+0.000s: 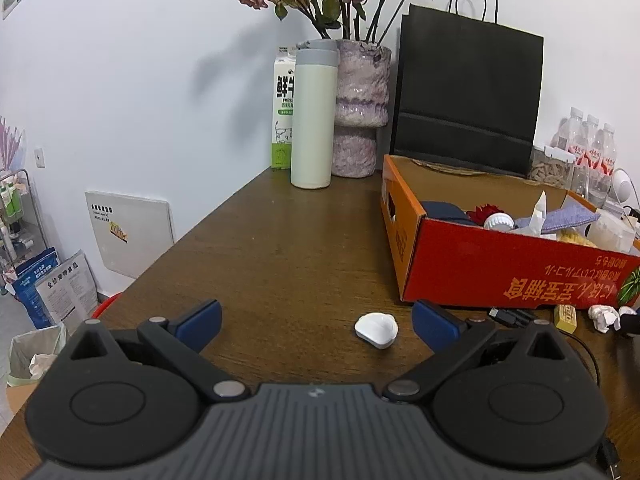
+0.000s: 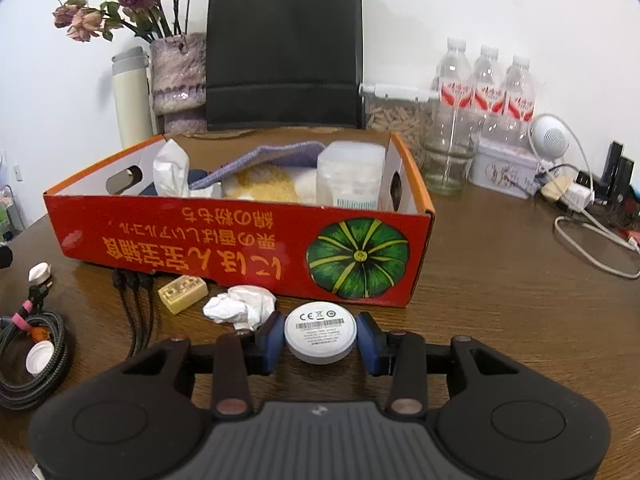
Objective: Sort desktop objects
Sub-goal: 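Grasp the round white disc with right gripper while left gripper grasps the small white piece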
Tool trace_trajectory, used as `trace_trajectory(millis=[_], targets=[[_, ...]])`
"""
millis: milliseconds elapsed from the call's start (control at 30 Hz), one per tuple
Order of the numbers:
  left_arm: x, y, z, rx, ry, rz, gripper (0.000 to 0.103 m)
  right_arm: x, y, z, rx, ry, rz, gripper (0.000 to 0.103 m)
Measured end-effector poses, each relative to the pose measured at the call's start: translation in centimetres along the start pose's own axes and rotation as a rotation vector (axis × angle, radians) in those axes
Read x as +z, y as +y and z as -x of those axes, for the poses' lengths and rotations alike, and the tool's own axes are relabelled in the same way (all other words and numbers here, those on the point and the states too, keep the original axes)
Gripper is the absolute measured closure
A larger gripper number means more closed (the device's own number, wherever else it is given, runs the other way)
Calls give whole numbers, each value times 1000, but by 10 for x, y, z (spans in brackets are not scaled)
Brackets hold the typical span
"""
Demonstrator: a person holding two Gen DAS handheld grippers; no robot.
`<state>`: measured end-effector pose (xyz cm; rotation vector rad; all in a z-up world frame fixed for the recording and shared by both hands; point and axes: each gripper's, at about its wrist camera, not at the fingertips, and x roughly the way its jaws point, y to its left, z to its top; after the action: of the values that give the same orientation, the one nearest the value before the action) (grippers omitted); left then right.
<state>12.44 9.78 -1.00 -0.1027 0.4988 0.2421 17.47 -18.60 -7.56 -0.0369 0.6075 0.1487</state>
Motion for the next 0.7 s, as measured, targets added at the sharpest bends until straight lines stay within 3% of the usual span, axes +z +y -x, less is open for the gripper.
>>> trace_trajectory(millis=[267, 433, 600, 700], targets=[[0, -17, -14, -29, 44, -65, 0, -2, 13, 11, 18, -36, 41, 65], [4, -24, -25, -30, 77, -84, 20, -1, 14, 15, 24, -49, 39, 65], [3, -25, -34, -51, 123, -79, 54, -1, 15, 18, 29, -60, 43, 65], [2, -26, -36, -64, 134, -77, 60, -2, 17, 19, 34, -63, 47, 65]])
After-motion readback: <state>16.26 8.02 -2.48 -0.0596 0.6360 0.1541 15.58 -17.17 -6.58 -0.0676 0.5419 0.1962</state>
